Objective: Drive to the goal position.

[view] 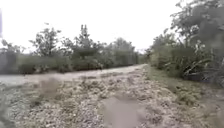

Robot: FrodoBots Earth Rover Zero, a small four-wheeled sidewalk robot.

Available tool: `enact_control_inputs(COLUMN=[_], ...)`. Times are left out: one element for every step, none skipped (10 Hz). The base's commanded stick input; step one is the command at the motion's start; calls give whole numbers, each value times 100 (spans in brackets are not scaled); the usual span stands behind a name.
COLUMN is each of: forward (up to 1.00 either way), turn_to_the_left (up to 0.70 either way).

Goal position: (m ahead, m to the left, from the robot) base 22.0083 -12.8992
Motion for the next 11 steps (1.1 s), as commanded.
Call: enact_control_inputs(forward=[70, 70, 70, 70, 70, 70, 70, 70, 70, 70, 70], turn_to_the_left=[0, 0, 0, 0, 0, 0, 0, 0, 0, 0, 0])
